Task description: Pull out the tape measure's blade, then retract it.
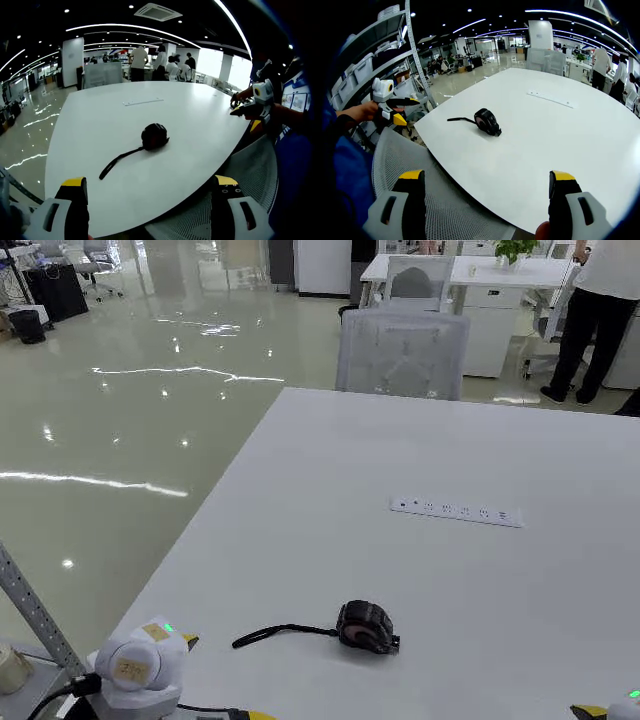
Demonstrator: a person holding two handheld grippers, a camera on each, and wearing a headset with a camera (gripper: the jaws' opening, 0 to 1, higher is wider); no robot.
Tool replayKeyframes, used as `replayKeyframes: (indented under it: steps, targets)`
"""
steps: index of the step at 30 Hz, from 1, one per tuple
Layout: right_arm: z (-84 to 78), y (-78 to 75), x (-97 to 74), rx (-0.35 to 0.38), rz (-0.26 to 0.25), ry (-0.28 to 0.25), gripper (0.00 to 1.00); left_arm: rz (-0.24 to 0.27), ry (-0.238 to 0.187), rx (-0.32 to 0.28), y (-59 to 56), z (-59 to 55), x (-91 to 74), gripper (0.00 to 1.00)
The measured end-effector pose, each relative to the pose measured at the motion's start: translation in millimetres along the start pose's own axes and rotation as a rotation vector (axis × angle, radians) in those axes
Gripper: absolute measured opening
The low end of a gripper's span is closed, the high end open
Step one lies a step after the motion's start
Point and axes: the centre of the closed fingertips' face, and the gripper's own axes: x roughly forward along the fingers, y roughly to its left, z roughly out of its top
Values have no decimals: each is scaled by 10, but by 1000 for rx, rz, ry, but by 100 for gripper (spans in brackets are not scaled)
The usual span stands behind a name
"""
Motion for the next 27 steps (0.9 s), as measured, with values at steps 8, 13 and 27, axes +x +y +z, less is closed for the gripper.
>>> replayKeyframes:
  steps: [8, 13, 27]
  targets:
    - [38, -208, -280, -3, -45, -17, 100, -3, -27, 5, 92, 59, -121, 100]
    - [73, -297, -430, -20, -64, -24, 100, -26, -29, 25, 87, 102, -186, 100]
    - [130, -358, -656, -52, -89, -31, 100, -88, -32, 113, 200, 217, -278, 100]
